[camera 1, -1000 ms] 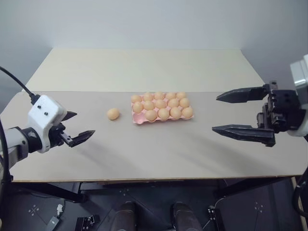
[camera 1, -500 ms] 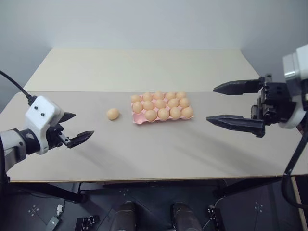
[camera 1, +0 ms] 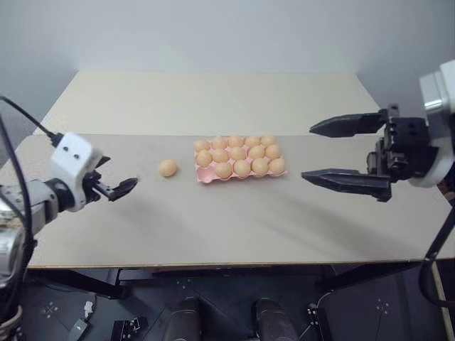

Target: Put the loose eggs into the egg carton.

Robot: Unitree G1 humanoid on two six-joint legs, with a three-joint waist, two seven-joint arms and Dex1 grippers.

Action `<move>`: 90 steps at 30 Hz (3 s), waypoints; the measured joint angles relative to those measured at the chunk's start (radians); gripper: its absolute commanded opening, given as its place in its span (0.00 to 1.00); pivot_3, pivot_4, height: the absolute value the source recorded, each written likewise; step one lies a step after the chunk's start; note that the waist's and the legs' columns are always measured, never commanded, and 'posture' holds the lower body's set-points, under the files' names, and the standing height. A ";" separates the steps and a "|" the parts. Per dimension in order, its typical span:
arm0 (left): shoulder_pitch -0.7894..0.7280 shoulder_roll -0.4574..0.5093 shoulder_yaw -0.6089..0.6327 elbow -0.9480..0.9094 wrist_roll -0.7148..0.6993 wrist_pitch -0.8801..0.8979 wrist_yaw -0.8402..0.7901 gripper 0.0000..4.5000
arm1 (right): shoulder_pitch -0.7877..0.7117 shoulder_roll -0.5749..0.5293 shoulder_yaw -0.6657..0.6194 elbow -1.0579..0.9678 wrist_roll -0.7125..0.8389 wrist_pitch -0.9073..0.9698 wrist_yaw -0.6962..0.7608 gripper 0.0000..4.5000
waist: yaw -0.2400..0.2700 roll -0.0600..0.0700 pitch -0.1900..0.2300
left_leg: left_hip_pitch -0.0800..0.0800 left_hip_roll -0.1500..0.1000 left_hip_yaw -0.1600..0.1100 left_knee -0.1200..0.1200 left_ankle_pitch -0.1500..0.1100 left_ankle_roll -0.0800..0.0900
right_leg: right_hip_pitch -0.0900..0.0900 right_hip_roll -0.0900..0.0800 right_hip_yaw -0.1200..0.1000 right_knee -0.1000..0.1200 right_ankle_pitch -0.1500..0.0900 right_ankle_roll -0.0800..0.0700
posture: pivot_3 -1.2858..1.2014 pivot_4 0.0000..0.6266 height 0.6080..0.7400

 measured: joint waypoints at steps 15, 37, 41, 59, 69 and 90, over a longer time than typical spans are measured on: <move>-0.466 -0.242 -0.348 0.770 0.211 -0.263 -0.095 0.99 | -0.081 0.059 0.080 0.002 -0.039 -0.030 0.019 1.00 | -0.002 -0.001 0.000 | -0.003 -0.001 -0.001 0.000 0.000 0.001 | -0.001 0.000 -0.001 0.000 0.000 0.001 | 0.52 0.24 1.00; -0.545 -0.319 -0.365 0.996 0.322 -0.465 -0.134 0.36 | -0.082 0.065 0.081 -0.011 -0.047 -0.030 0.015 1.00 | -0.002 -0.001 0.000 | -0.003 -0.002 -0.002 0.000 0.000 0.001 | -0.001 -0.001 -0.001 0.001 0.001 0.001 | 0.52 0.24 1.00; -0.479 -0.318 -0.358 0.787 0.311 -0.437 -0.152 0.35 | -0.067 0.060 0.076 -0.015 -0.044 -0.030 0.009 1.00 | 0.000 -0.001 0.000 | -0.004 -0.002 -0.002 0.000 0.000 0.001 | -0.002 -0.001 -0.001 0.001 0.001 0.001 | 0.52 0.24 1.00; -0.450 -0.392 -0.447 0.532 0.283 -0.329 -0.218 0.35 | -0.018 0.005 0.014 -0.041 -0.002 -0.013 -0.040 1.00 | 0.000 -0.001 0.000 | -0.003 -0.002 -0.002 0.001 0.000 0.001 | -0.001 -0.001 -0.001 0.001 0.001 0.002 | 0.52 0.24 1.00; -0.451 -0.389 -0.455 0.539 0.293 -0.332 -0.238 0.85 | 0.004 -0.003 -0.002 -0.050 0.006 -0.012 -0.052 1.00 | 0.000 -0.001 0.000 | -0.003 -0.002 -0.003 0.001 0.000 0.001 | -0.001 -0.001 -0.001 0.001 0.001 0.002 | 0.52 0.24 1.00; -0.286 -0.155 -0.200 0.209 0.200 -0.190 -0.215 0.99 | 0.053 -0.020 -0.025 -0.053 0.006 -0.012 -0.055 1.00 | -0.004 -0.001 0.000 | -0.003 -0.001 -0.003 0.001 0.000 0.001 | -0.001 -0.001 -0.001 0.001 0.001 0.002 | 0.52 0.24 1.00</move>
